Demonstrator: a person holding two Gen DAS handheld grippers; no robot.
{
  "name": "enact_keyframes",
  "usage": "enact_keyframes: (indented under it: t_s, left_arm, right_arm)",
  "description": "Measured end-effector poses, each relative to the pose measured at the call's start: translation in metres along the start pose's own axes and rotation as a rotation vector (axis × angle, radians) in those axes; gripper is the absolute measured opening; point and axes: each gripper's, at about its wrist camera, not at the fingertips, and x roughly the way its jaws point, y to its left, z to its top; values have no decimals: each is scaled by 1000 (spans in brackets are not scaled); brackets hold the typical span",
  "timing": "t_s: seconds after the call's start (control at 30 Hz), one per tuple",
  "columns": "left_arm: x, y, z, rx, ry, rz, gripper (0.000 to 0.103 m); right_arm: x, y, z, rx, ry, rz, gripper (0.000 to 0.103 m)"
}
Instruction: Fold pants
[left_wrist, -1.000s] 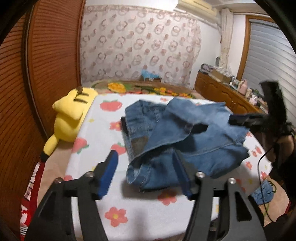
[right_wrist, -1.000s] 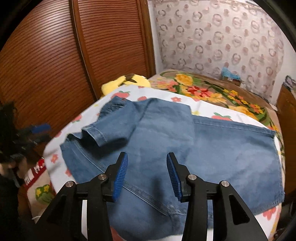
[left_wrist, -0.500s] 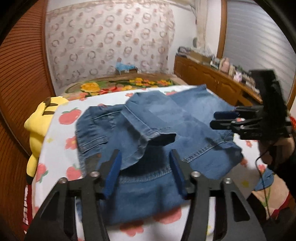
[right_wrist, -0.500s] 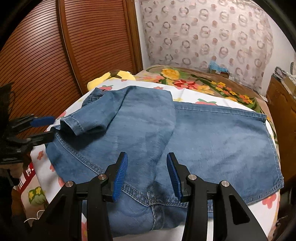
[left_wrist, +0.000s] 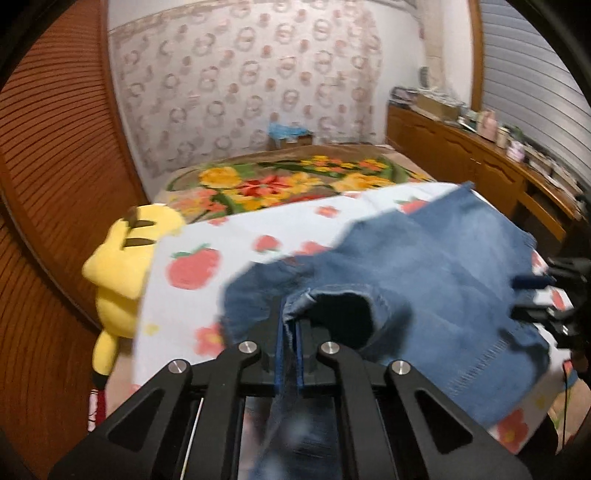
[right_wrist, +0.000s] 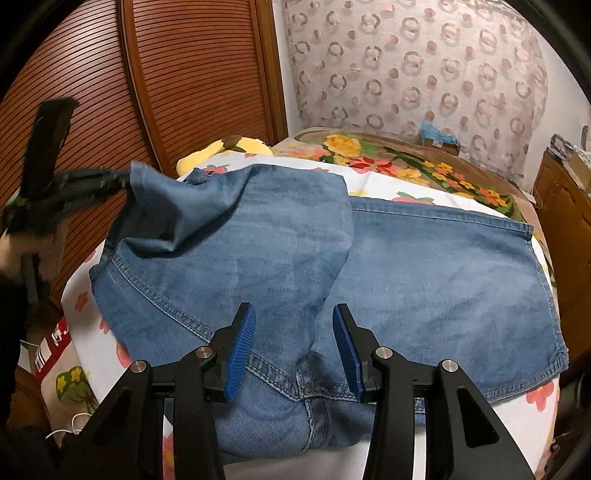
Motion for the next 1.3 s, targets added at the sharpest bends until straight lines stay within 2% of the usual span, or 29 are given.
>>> enact_keyframes:
  t_s: [0.17, 0.23, 0.3, 0.37, 0.4, 0.6, 0.67, 0.87, 1.07, 1.13, 1.23, 1.3]
  left_arm:
    - [9, 37, -2, -34, 35, 56, 8]
    - [11, 47, -9, -47, 50, 65, 17]
    - [10, 53, -18, -51, 57, 64, 34]
    - [7, 58, -28, -59, 53, 65, 48]
    - [5, 60, -33, -65, 50, 58, 52]
    - [-15, 53, -61, -97, 6, -1, 52]
    - [-22, 43, -70, -99, -2, -52, 52]
    - [-16, 8, -96, -82, 54, -127, 52]
    - [-7, 4, -111, -134, 90, -128, 51]
    - [-12, 1, -115, -143, 84, -143, 46]
    - [-17, -6, -122, -132, 86, -166, 28]
    - [-24, -9, -125, -132, 70, -170, 6]
  right_arm:
    - [-4, -6, 0, 9, -5, 1, 45]
    - [-4, -9, 0, 16, -7, 4, 45]
    - [-4, -11, -1, 24, -8, 6, 45]
    - [-2, -12, -1, 29, -7, 8, 45]
    - [-2, -12, -1, 31, -6, 7, 45]
    - [-6, -10, -4, 34, -13, 12, 45]
    - [-8, -9, -5, 32, -14, 18, 45]
    - [-9, -5, -9, 18, -7, 24, 45]
    - [-12, -8, -10, 24, -8, 20, 45]
    - [-12, -8, -11, 27, -9, 15, 45]
    - [-12, -9, -12, 34, -7, 10, 45]
    - [-12, -10, -13, 41, -6, 8, 45]
